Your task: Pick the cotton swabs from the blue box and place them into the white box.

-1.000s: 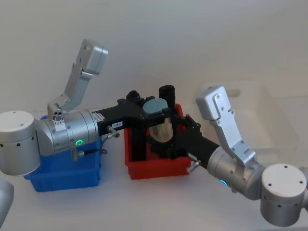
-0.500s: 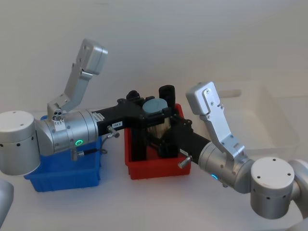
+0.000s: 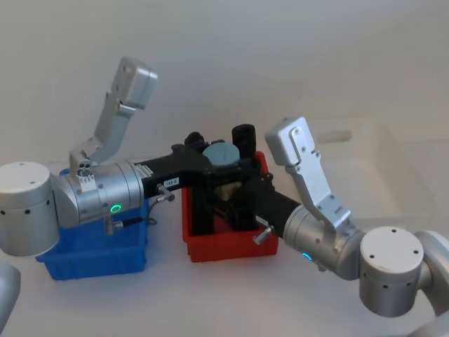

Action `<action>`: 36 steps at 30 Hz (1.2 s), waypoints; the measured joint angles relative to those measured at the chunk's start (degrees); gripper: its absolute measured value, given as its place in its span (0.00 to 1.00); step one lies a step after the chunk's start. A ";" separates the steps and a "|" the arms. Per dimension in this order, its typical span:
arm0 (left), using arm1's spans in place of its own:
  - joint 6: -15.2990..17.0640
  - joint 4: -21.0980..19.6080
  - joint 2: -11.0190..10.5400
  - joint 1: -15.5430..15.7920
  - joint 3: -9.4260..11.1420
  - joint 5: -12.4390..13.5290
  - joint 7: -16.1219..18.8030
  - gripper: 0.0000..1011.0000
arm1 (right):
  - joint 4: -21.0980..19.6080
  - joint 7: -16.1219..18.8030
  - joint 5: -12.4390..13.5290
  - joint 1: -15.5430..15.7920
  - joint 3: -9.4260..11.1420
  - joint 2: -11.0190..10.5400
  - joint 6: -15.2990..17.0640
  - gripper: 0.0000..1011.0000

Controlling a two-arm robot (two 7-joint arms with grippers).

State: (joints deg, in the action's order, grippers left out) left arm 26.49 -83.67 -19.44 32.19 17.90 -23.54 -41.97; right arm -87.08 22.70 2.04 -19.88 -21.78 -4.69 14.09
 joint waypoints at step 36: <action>0.01 0.00 -0.02 0.01 -0.03 0.01 0.00 0.99 | -3.93 -9.16 1.11 3.15 1.71 -2.64 -0.19 0.64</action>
State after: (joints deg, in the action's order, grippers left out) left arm 26.50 -83.67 -19.46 32.20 17.87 -23.53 -41.97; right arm -91.01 13.54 3.15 -16.73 -20.07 -7.33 13.90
